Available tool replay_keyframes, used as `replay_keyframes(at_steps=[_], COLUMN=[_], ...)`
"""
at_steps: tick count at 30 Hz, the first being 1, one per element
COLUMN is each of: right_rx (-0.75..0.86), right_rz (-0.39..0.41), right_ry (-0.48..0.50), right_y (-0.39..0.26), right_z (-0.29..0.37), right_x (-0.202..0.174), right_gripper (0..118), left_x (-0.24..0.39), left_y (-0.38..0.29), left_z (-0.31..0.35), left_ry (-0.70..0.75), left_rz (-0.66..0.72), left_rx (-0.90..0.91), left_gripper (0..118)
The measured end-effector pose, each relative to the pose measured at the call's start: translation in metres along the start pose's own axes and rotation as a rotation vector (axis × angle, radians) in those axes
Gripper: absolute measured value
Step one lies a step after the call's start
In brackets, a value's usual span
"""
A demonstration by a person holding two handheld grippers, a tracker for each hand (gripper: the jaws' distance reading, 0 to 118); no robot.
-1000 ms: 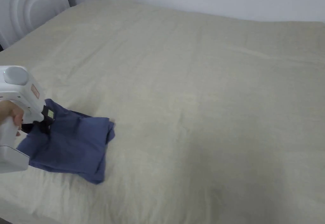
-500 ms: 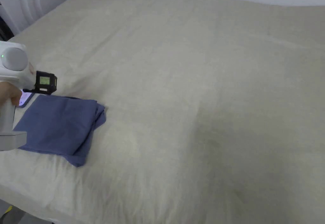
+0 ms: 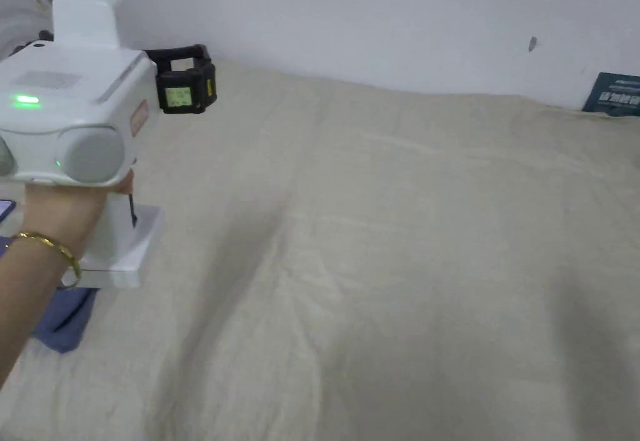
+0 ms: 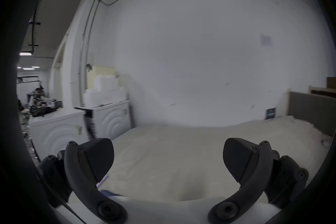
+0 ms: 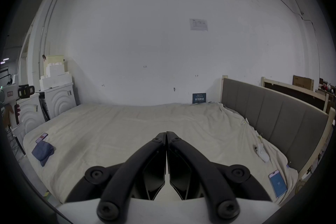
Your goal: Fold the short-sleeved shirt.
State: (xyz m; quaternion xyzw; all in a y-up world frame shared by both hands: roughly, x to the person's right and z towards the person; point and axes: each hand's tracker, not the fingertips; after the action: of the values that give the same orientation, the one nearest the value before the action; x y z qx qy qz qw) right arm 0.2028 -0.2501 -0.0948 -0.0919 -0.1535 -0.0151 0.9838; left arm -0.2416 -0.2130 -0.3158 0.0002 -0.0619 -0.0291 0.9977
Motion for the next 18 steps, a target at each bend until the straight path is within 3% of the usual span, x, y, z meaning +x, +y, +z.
replay_keyframes(at_steps=[2, 11, 13, 15, 18], right_rx=[0.024, 0.091, 0.093, 0.094, 0.101], right_rz=[-0.008, -0.016, -0.022, -0.037, -0.011], right_ry=[0.009, 0.01, 0.004, 0.007, -0.009], right_y=[0.004, 0.007, 0.005, 0.001, -0.008], right_z=[0.006, 0.0, 0.001, 0.003, 0.007], right_x=[0.005, 0.016, 0.017, 0.018, 0.016], right_gripper=[0, 0, 0, 0, 0], left_x=[0.033, 0.133, 0.145, 0.155, 0.168], left_y=[0.002, -0.019, -0.031, -0.042, -0.056], left_z=[0.017, 0.058, 0.062, 0.066, 0.071], left_ry=[-0.075, -0.157, -0.164, -0.17, -0.185], left_rz=[0.038, 0.045, 0.047, 0.037, 0.032], left_rx=[0.02, 0.064, 0.052, 0.05, 0.008], left_gripper=[118, 117, 99, 68, 37])
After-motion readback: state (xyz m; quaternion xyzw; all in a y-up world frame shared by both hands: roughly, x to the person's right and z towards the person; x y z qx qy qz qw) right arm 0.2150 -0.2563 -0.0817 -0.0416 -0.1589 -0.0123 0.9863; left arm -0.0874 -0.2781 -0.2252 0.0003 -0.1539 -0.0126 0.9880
